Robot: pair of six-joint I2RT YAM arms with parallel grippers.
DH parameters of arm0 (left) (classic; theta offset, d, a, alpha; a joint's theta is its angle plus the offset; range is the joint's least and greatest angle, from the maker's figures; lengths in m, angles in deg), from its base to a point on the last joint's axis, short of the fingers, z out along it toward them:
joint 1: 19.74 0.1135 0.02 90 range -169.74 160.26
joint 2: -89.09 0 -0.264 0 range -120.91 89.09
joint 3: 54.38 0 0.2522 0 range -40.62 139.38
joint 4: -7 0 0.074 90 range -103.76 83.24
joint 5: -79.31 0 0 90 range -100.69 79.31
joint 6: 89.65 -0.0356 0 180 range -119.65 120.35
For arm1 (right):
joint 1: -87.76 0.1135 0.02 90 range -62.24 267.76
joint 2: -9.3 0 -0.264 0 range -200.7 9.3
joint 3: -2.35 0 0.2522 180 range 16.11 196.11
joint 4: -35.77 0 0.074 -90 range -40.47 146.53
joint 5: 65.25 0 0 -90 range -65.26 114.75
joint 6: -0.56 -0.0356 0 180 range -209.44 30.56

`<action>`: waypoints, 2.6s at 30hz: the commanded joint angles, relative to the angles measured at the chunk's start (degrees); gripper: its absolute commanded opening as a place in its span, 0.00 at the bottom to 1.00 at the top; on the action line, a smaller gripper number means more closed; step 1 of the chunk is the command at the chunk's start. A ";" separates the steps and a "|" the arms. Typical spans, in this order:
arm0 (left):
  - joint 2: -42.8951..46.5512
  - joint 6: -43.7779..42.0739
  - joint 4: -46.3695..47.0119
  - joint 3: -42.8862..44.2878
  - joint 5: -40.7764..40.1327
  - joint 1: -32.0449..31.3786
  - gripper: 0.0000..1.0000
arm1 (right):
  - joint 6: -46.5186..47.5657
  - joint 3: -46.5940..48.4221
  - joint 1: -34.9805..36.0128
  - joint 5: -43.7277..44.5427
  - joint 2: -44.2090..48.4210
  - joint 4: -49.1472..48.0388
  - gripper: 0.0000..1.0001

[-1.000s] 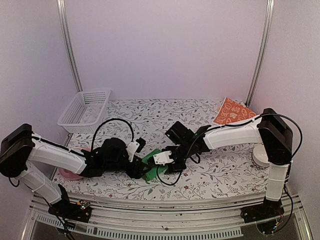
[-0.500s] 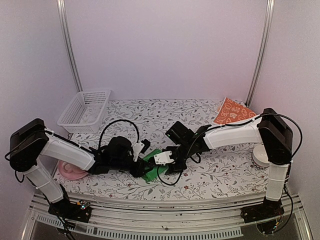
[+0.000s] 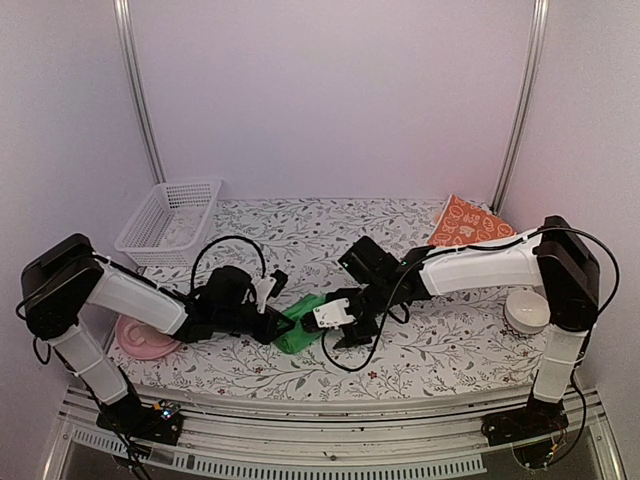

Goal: Roll the towels
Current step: Roll the towel at the center of the board.

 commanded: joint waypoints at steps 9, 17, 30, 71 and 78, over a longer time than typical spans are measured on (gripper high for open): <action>-4.70 0.10 -0.15 -1.18 8.32 7.30 0.11 | 15.97 -1.00 -0.38 -1.14 3.17 -6.70 0.77; -7.40 0.01 0.26 -1.11 14.55 11.31 0.13 | 20.93 0.36 -0.34 4.56 -2.22 -12.53 0.76; -11.18 -1.53 -2.20 1.74 17.29 12.12 0.15 | 23.53 2.41 -0.22 12.46 -9.40 -20.39 0.69; -12.69 -7.29 -14.88 13.50 29.15 12.89 0.97 | 23.96 0.65 0.80 13.55 -8.69 -16.11 0.20; -12.90 -7.44 -14.35 13.78 31.82 12.74 0.97 | 24.03 1.47 0.80 13.76 -9.48 -14.28 0.20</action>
